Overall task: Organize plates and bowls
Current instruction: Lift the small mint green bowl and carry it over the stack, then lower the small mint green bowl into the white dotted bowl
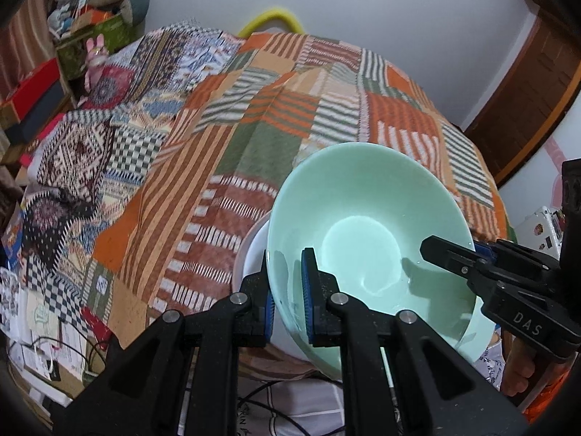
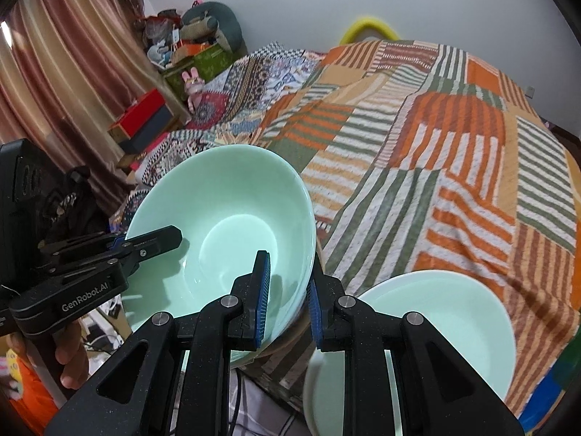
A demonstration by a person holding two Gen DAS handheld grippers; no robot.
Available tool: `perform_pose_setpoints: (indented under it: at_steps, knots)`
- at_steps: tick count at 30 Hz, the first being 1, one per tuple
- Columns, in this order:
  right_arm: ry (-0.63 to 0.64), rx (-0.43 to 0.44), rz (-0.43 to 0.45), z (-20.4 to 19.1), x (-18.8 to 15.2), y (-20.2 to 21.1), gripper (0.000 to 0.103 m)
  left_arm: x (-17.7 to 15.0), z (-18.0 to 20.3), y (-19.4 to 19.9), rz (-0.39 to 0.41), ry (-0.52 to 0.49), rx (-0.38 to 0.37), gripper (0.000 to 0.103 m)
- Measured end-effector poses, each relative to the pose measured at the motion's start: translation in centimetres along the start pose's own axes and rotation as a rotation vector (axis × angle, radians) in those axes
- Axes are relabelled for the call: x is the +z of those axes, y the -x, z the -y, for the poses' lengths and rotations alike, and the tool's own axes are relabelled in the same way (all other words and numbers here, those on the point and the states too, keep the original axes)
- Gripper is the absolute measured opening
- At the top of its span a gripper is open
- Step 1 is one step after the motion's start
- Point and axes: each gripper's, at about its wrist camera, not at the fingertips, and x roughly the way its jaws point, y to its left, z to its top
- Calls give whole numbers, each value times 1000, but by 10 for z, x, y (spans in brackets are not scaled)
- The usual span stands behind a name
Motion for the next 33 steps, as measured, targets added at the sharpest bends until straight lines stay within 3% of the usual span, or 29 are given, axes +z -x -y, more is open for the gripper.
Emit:
perform_pose_setpoints:
  at_steps: [17, 33]
  knots:
    - [18, -12, -92, -7, -7, -35, 18, -19, -31, -37, -86, 79, 18, 12]
    - [67, -29, -100, -10, -6, -40, 18, -18, -32, -35, -61, 64, 46, 12]
